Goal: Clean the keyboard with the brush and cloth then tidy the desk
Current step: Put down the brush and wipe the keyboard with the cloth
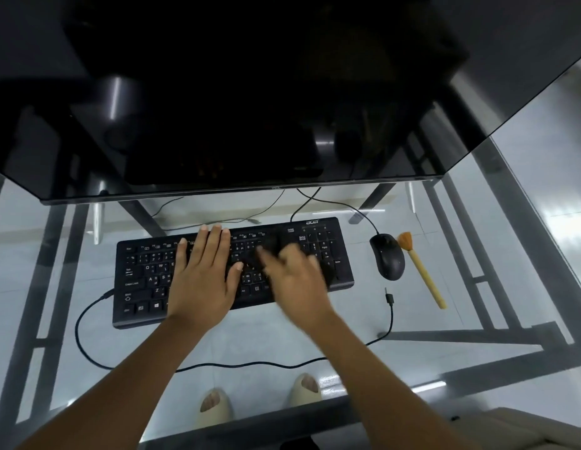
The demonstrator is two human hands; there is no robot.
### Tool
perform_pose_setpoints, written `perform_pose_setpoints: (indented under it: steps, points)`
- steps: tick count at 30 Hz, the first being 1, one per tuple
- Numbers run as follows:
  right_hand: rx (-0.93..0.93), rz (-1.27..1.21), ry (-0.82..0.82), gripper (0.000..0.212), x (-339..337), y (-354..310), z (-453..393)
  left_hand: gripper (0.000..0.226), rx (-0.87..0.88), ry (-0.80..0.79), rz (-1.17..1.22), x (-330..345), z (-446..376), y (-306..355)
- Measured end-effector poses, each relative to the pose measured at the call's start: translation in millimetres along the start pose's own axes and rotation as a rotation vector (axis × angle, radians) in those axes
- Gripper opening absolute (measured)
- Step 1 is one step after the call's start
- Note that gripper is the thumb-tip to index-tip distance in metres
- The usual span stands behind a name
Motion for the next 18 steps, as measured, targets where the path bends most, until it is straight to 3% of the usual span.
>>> perform_pose_setpoints:
  steps: [4,6,8,11,13,16,18]
  points:
    - [0.475,0.055,0.134,0.035,-28.5,101.3,-31.8,0.064,-0.012,-0.002,0.002,0.7,1.0,-1.9]
    - [0.539,0.052,0.17,0.035,-30.5,101.8,-33.2,0.064,-0.014,-0.003,0.006,1.3,1.8,-1.5]
    - [0.371,0.019,0.127,0.034,-14.3,50.5,-32.3,0.064,-0.016,-0.002,0.0,1.8,1.9,-2.5]
    - [-0.056,-0.065,-0.111,0.034,17.0,-34.1,-14.2,0.064,-0.012,0.001,0.013,2.8,2.2,-2.6]
    - [-0.109,0.046,-0.086,0.041,9.8,-17.1,-21.5,0.065,-0.012,0.004,0.021,2.6,2.3,-3.4]
    - [0.319,0.105,0.136,0.036,-27.8,81.1,-33.7,0.065,-0.016,-0.005,0.006,3.2,3.6,-2.9]
    - [0.523,0.075,0.146,0.038,-32.8,112.6,-26.5,0.065,-0.02,-0.006,0.01,2.8,3.8,-3.1]
Point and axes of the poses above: each hand's wrist, its own z-axis away from the middle knuckle, its own x-axis out of the palm, y = z × x, the point moved 9 cm from there along -z, towards the middle knuckle, and after that the axes turned 5 degrees about x, right-handed, at the moved point
